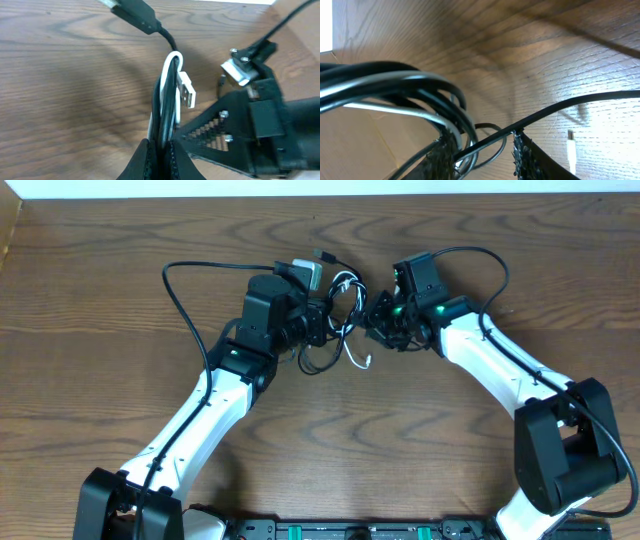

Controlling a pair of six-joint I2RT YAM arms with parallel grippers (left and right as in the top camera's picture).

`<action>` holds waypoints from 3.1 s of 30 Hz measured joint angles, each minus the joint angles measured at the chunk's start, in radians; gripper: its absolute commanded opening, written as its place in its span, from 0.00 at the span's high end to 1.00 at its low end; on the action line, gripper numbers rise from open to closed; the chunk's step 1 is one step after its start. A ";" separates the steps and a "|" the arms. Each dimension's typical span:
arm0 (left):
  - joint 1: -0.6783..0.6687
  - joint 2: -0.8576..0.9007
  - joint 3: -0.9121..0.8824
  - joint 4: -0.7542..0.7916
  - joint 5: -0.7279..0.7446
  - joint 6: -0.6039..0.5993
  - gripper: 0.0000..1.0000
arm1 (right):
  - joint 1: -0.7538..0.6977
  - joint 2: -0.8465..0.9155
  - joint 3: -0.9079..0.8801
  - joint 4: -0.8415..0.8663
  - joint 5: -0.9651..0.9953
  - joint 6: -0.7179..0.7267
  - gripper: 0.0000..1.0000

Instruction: Untangle cables

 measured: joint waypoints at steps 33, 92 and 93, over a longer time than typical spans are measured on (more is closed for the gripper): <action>0.000 0.000 0.000 -0.006 -0.071 -0.053 0.93 | -0.043 0.000 0.000 -0.053 -0.013 0.065 0.41; -0.045 -0.003 0.000 -0.142 -0.160 -0.078 0.93 | -0.178 -0.034 0.000 0.135 -0.194 -0.230 0.99; -0.045 -0.002 0.000 -0.154 -0.160 -0.066 0.93 | -0.201 -0.051 0.000 0.155 -0.217 -0.241 0.99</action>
